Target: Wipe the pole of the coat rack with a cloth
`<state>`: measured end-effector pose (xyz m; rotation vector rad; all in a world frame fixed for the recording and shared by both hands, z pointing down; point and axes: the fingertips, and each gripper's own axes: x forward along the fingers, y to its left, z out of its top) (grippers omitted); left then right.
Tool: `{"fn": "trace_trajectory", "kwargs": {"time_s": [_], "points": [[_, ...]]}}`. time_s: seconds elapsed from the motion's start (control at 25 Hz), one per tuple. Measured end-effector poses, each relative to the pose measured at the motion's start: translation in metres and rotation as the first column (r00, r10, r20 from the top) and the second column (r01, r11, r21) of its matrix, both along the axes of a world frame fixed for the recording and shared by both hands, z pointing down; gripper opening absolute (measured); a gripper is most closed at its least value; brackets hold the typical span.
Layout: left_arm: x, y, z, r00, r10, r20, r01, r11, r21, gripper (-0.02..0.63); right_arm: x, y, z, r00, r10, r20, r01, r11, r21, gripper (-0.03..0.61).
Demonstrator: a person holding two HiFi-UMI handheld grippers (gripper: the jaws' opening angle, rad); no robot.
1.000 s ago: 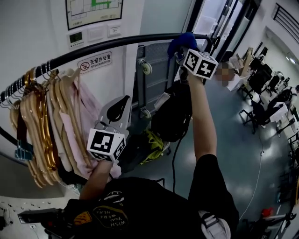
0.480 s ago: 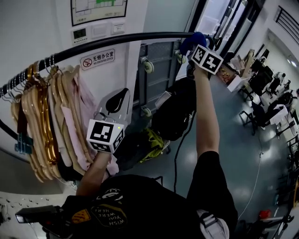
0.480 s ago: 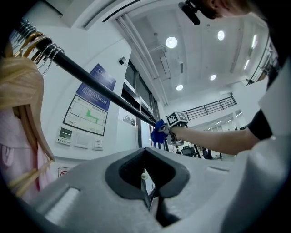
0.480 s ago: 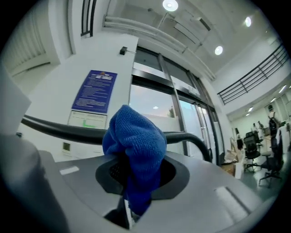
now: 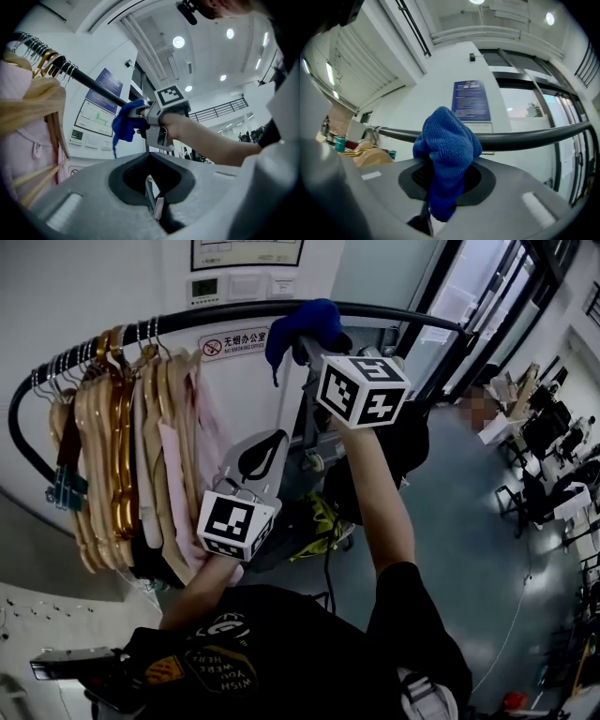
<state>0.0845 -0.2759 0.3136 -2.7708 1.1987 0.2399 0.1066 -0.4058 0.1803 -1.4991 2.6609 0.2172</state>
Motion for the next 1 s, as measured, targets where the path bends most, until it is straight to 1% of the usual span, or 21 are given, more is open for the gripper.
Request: {"fn": "trace_trajectory", "kwargs": {"time_s": [0.08,0.2,0.28,0.36,0.44,0.48,0.56,0.64,0.72,0.8,0.88,0.96,1.0], "points": [[-0.001,0.004,0.006,1.000,-0.006,-0.013,0.006,1.000,-0.007,-0.002,-0.044,0.007,0.001,0.996,-0.090,-0.025,0.089,0.996,-0.005,0.084],[0.004,0.011,0.024,1.000,0.004,-0.004,-0.004,0.999,-0.040,-0.002,-0.093,0.015,0.003,0.984,-0.175,-0.030,0.174,0.985,-0.010,0.084],[0.007,0.012,0.031,1.000,0.013,0.004,-0.013,0.998,-0.057,-0.002,-0.123,0.022,0.005,0.972,-0.228,-0.055,0.228,0.974,-0.012,0.084],[0.009,0.011,0.030,1.000,0.019,0.002,-0.019,0.998,-0.055,-0.002,-0.143,0.027,0.005,0.961,-0.267,-0.074,0.267,0.964,-0.016,0.086],[0.010,0.012,0.024,1.000,0.024,-0.010,-0.024,0.999,-0.042,-0.002,-0.137,0.027,0.004,0.962,-0.268,-0.056,0.268,0.963,-0.016,0.086],[0.011,0.012,0.020,0.999,0.027,-0.018,-0.027,0.999,-0.035,-0.002,-0.124,0.024,0.003,0.968,-0.249,-0.039,0.249,0.968,-0.012,0.086],[0.011,0.012,0.012,0.999,0.035,-0.033,-0.035,0.999,-0.023,-0.002,-0.084,0.015,0.002,0.984,-0.181,-0.003,0.181,0.983,-0.011,0.086],[0.012,0.011,0.007,0.998,0.045,-0.046,-0.046,0.999,-0.020,-0.002,-0.035,0.002,0.000,0.995,-0.094,0.030,0.094,0.995,-0.024,0.086],[0.016,0.010,0.007,0.997,0.058,-0.049,-0.060,0.998,-0.023,-0.002,0.021,-0.011,-0.001,0.998,0.004,0.059,-0.001,0.999,-0.052,0.086],[0.023,0.010,0.009,0.996,0.075,-0.048,-0.076,0.997,-0.029,-0.002,0.076,-0.023,0.000,0.993,0.096,0.075,-0.089,0.992,-0.091,0.086],[0.029,0.009,0.010,0.995,0.089,-0.050,-0.090,0.995,-0.034,-0.002,0.127,-0.035,0.000,0.981,0.181,0.062,-0.173,0.978,-0.120,0.086],[0.032,0.009,0.009,0.994,0.099,-0.052,-0.101,0.994,-0.038,-0.002,0.177,-0.047,-0.001,0.960,0.276,0.043,-0.268,0.953,-0.141,0.086],[0.032,0.010,0.009,0.993,0.103,-0.051,-0.105,0.994,-0.038,-0.002,0.202,-0.054,-0.001,0.943,0.330,0.035,-0.321,0.935,-0.151,0.086]]}}
